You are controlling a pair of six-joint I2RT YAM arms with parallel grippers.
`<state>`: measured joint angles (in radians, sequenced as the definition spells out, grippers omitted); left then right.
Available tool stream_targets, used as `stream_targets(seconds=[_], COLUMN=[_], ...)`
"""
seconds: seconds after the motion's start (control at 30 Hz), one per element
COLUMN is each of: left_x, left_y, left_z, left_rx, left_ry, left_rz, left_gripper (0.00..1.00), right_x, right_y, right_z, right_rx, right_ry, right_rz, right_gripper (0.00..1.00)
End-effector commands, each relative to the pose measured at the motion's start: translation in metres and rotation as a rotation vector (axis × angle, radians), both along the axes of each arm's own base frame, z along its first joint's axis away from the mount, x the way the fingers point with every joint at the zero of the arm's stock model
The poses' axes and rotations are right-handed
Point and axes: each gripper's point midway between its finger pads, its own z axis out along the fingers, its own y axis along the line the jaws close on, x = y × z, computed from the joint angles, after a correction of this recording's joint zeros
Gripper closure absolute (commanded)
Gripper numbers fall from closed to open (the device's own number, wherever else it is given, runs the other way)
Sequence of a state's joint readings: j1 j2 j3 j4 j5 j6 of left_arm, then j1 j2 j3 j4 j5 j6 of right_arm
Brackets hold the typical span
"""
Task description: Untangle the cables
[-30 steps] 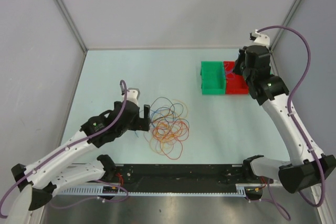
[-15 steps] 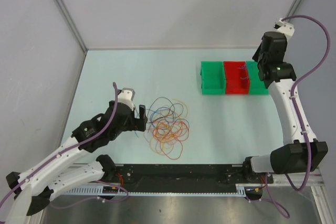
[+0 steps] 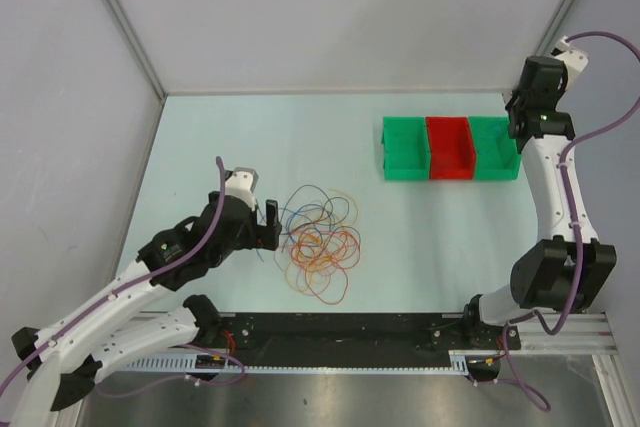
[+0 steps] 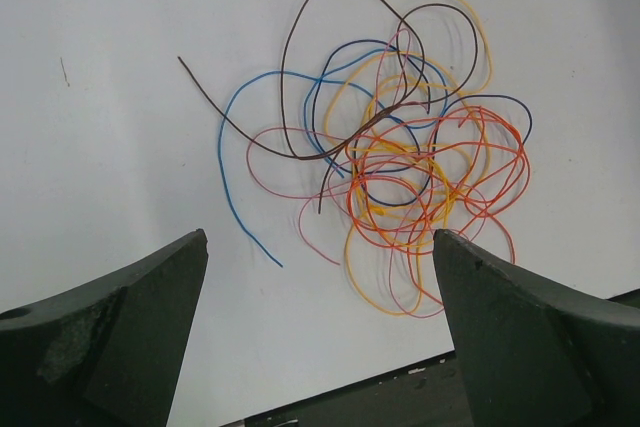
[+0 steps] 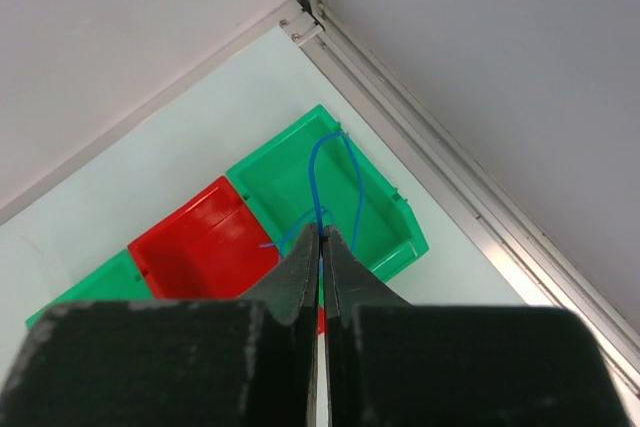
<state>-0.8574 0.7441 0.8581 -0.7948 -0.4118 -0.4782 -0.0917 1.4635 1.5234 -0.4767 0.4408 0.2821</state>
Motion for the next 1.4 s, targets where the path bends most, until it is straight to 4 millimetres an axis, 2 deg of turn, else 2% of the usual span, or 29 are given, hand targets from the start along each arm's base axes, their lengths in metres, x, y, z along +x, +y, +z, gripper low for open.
stream_targets(seconds=[0.0, 0.17, 0.43, 0.57, 0.67, 0.8, 0.93, 1.2, 1.3, 1.37], left_x=[0.0, 0.0, 0.001, 0.001, 0.001, 0.002, 0.002, 0.001, 0.001, 0.001], left_y=[-0.004, -0.004, -0.003, -0.002, -0.002, -0.002, -0.002, -0.002, -0.001, -0.002], left_z=[0.003, 0.003, 0.004, 0.007, 0.006, 0.006, 0.008, 0.009, 0.009, 0.009], left_rx=[-0.003, -0.008, -0.01, -0.018, -0.019, -0.02, -0.025, -0.03, -0.03, -0.031], left_ry=[-0.018, -0.018, -0.023, -0.033, -0.032, -0.033, -0.036, -0.039, -0.04, -0.039], left_rz=[-0.026, -0.03, -0.027, -0.021, -0.021, -0.02, -0.019, -0.022, -0.023, -0.024], left_gripper=[0.0, 0.0, 0.0, 0.0, 0.0, 0.0, 0.0, 0.0, 0.0, 0.0], right_x=[0.015, 0.034, 0.065, 0.077, 0.075, 0.07, 0.067, 0.067, 0.071, 0.079], right_y=[-0.017, -0.028, -0.032, -0.028, -0.029, -0.031, -0.033, -0.033, -0.031, -0.026], right_z=[0.006, -0.026, -0.06, -0.094, -0.121, -0.166, -0.191, -0.218, -0.214, -0.201], right_rx=[0.015, 0.057, 0.083, 0.105, 0.129, 0.154, 0.166, 0.211, 0.225, 0.241], right_ry=[-0.056, -0.007, 0.007, 0.048, 0.105, 0.205, 0.262, 0.311, 0.31, 0.288], right_rz=[-0.041, -0.028, -0.008, 0.021, 0.001, -0.03, -0.047, -0.03, 0.01, 0.047], right_gripper=[1.0, 1.0, 1.0, 1.0, 1.0, 1.0, 1.0, 1.0, 1.0, 1.0])
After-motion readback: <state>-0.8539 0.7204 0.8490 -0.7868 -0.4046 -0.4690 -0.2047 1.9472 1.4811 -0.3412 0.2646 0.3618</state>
